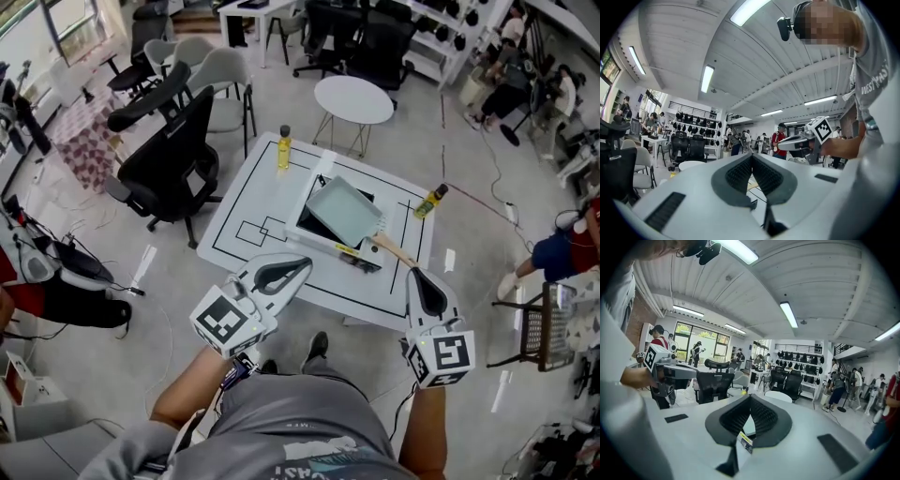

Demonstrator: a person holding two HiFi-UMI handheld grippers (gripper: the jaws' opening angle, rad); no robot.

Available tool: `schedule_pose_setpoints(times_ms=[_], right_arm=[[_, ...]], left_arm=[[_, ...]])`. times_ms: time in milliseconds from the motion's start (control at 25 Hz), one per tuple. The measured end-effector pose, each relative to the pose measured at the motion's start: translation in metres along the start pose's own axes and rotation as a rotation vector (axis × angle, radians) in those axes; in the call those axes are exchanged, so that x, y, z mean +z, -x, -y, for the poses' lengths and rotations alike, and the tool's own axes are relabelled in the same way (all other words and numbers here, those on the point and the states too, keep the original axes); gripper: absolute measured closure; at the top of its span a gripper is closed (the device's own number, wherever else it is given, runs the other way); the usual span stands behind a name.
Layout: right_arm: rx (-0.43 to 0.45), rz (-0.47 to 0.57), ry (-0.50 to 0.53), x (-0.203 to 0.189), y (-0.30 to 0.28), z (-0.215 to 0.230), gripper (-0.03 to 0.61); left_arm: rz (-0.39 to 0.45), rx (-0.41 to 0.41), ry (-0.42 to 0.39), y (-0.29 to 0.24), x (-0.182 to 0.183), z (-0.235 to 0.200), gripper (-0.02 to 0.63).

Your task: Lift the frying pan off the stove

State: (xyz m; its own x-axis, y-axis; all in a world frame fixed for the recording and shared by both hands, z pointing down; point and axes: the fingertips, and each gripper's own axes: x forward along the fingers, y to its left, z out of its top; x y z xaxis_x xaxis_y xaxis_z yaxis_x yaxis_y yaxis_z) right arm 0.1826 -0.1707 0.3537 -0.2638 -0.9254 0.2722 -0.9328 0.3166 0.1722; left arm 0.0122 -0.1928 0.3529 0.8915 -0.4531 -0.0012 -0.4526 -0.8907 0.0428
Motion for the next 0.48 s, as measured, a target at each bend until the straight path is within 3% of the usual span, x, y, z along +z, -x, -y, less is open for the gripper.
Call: schedule_pose_setpoints(times_ms=[480], right_arm=[[0.119,-0.117,0.067,-0.037,-0.077,0.042,0.544]], left_arm=[[-0.025,0.087,0.048,-0.032,-0.024,-0.031,0.617]])
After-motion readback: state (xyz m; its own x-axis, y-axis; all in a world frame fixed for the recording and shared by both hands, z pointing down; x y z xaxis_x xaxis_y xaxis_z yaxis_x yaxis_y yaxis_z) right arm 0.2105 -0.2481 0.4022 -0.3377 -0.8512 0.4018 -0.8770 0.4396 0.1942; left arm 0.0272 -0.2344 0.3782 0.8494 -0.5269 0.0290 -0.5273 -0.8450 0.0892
